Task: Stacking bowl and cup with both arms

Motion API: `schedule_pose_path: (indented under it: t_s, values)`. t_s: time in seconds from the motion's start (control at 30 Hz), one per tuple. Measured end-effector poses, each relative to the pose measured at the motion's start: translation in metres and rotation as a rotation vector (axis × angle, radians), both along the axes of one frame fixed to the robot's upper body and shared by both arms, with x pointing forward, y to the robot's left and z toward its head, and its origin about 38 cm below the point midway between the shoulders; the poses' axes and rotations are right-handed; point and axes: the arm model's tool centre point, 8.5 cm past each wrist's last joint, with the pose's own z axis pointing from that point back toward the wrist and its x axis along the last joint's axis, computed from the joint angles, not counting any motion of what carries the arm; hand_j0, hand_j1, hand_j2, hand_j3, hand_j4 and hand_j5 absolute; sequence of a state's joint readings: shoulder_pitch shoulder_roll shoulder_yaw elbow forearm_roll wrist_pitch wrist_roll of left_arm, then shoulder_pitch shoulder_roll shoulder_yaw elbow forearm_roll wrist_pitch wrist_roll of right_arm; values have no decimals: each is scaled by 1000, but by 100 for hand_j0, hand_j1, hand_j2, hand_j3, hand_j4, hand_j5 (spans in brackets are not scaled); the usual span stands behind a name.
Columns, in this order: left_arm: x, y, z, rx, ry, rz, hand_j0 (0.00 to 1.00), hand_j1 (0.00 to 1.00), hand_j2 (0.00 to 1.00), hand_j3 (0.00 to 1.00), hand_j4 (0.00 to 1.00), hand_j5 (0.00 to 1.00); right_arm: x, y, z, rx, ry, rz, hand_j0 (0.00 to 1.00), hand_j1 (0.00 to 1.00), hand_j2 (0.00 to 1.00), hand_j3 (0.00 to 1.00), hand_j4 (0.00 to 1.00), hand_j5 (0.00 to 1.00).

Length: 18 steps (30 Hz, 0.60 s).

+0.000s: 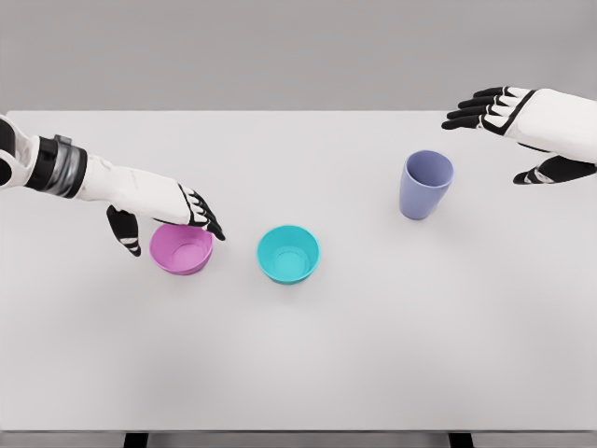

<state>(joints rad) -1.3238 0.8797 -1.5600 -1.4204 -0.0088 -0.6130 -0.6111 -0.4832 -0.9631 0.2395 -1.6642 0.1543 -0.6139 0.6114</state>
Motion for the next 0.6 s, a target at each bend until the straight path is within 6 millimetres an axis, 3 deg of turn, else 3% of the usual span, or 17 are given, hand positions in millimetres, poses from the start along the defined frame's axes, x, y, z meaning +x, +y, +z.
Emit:
schedule_pose_path:
  t_s: [0.6]
  values:
    - [-1,-3,-8,5,11,-7,100,100,100,100,100,100,0,0,0,-1,1,1,100,100,100,100,100,100]
